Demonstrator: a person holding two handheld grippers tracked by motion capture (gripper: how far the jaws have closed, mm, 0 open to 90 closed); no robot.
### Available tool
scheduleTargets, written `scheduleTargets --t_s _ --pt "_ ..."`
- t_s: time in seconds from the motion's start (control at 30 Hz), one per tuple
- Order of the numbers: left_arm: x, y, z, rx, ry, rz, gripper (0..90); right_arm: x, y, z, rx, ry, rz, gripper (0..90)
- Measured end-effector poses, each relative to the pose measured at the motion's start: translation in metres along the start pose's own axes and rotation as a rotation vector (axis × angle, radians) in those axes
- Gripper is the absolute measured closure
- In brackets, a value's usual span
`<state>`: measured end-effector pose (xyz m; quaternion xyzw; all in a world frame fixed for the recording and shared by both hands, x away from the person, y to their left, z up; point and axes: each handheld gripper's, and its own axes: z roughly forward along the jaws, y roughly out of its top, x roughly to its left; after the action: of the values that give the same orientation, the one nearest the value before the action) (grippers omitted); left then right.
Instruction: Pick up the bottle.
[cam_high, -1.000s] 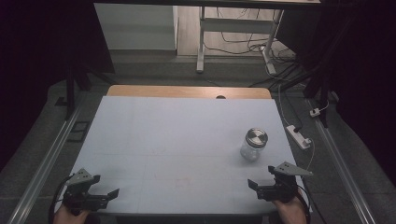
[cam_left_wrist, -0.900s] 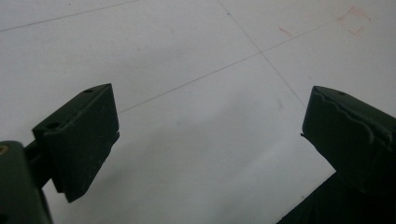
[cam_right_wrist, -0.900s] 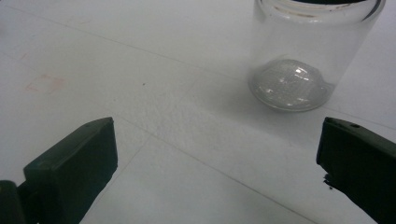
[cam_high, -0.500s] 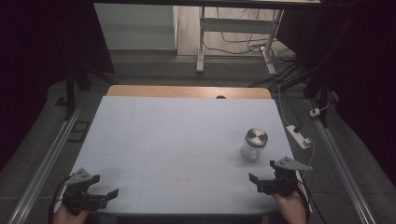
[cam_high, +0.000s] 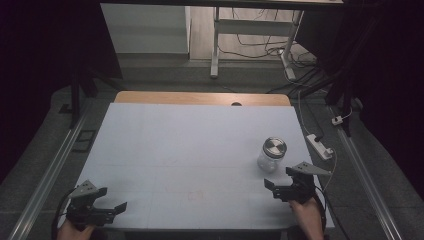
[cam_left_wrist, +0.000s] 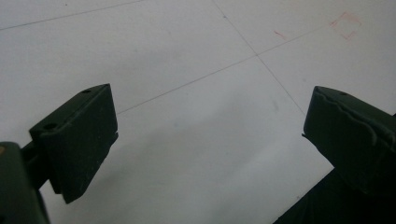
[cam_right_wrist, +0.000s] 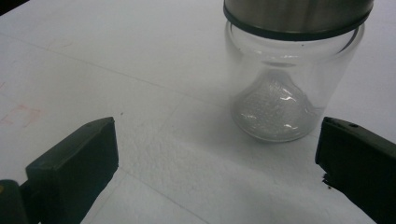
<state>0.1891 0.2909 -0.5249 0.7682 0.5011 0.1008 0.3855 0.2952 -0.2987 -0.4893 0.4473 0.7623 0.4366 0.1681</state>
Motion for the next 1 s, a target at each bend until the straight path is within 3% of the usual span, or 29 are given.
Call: scheduleTargets --t_s 0.37,0.7,1.0 --pt "0.0 0.0 0.001 0.004 -0.005 -0.004 3.9 -0.009 0.004 0.019 0.06 -0.016 0.034 0.0" --pt "0.001 0.0 0.0 0.005 -0.011 -0.008 3.7 -0.016 0.016 0.032 0.08 -0.098 -0.025 0.0" --pt "0.002 0.0 0.0 0.003 -0.017 -0.01 3.7 -0.023 0.026 0.045 0.067 -0.143 -0.024 0.0"
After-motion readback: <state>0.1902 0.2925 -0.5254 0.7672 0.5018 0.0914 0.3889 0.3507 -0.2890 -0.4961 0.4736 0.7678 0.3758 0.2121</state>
